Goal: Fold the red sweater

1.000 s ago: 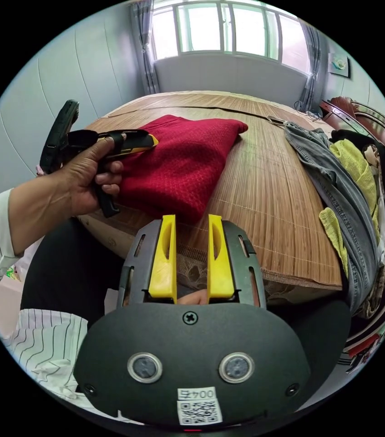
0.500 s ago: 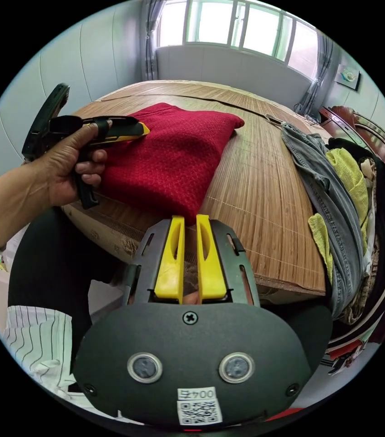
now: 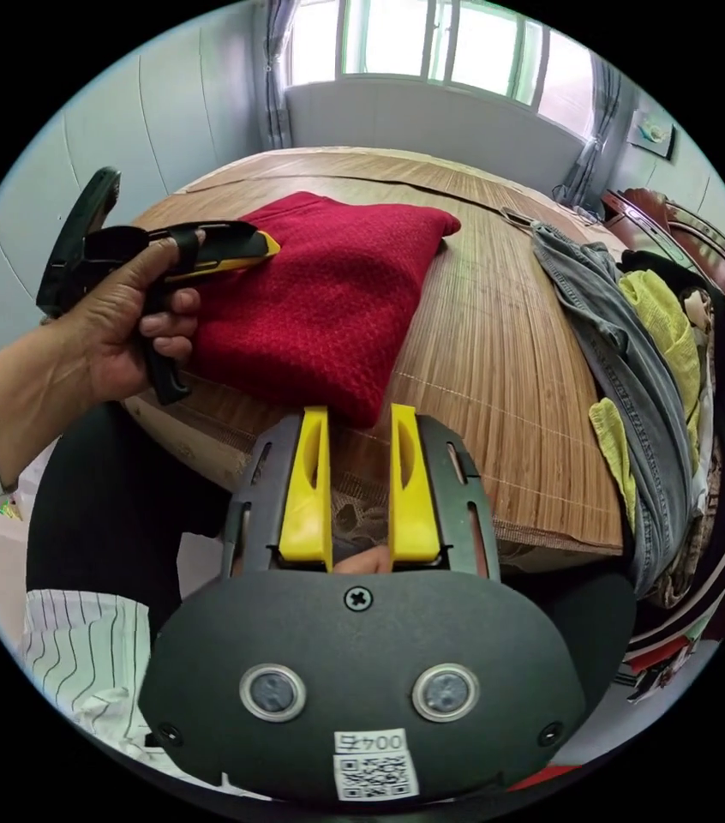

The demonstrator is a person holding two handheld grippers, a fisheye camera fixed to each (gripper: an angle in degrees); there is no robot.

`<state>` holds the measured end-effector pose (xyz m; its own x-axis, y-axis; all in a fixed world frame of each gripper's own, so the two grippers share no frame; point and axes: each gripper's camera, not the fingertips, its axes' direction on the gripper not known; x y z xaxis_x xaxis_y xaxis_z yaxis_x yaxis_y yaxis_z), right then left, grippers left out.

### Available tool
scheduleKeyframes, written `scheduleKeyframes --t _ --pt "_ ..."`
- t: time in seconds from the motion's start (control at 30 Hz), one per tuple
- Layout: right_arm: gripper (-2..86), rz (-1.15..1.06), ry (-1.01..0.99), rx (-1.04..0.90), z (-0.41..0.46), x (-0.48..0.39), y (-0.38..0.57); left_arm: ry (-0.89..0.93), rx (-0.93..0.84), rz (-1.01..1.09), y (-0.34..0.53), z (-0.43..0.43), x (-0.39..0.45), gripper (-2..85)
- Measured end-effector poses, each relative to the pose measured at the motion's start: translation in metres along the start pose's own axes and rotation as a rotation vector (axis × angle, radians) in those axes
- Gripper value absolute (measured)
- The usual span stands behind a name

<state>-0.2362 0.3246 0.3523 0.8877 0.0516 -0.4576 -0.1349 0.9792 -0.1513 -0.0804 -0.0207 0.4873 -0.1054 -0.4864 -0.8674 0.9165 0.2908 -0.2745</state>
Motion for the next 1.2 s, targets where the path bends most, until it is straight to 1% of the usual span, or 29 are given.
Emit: scheduleKeyframes --t 0.17,0.23,0.33,0.47,0.67,0.77,0.93,1.0,1.07,1.13,1.2 --pt "9.9 -0.032 0.033 0.029 -0.006 -0.010 0.010 0.006 -0.005 -0.011 -0.002 -0.001 -0.004 0.7" --pt "10.0 -0.037 0.004 0.072 -0.010 -0.014 0.013 0.005 -0.003 -0.011 -0.002 -0.001 -0.005 0.7" --pt "10.0 -0.078 0.051 0.072 -0.010 -0.027 0.021 0.013 -0.011 -0.015 -0.004 -0.003 -0.008 0.7" --pt "10.7 -0.075 0.069 0.119 -0.018 -0.034 0.026 0.021 -0.009 -0.018 -0.004 -0.006 -0.013 0.6" --pt "14.0 -0.168 0.238 0.137 -0.006 -0.056 0.023 0.024 -0.009 -0.021 -0.005 -0.010 -0.017 0.6" --pt "15.3 -0.200 0.322 0.211 -0.011 -0.062 0.023 0.029 -0.010 -0.024 -0.006 -0.012 -0.021 0.6" --pt "13.2 -0.213 0.415 0.262 -0.007 -0.068 0.028 0.034 -0.006 -0.028 -0.005 -0.016 -0.025 0.6" --pt "12.0 -0.184 0.407 0.293 -0.011 -0.065 0.025 0.041 -0.008 -0.032 -0.006 -0.019 -0.027 0.6" --pt "10.9 -0.147 0.378 0.251 -0.007 -0.058 0.020 0.046 -0.010 -0.033 -0.006 -0.021 -0.029 0.7" --pt "8.7 -0.117 0.354 0.159 0.006 -0.050 0.014 0.051 -0.010 -0.036 -0.006 -0.022 -0.031 0.7" --pt "7.2 -0.093 0.350 0.127 0.011 -0.045 0.012 0.057 -0.008 -0.039 -0.006 -0.025 -0.034 0.7"
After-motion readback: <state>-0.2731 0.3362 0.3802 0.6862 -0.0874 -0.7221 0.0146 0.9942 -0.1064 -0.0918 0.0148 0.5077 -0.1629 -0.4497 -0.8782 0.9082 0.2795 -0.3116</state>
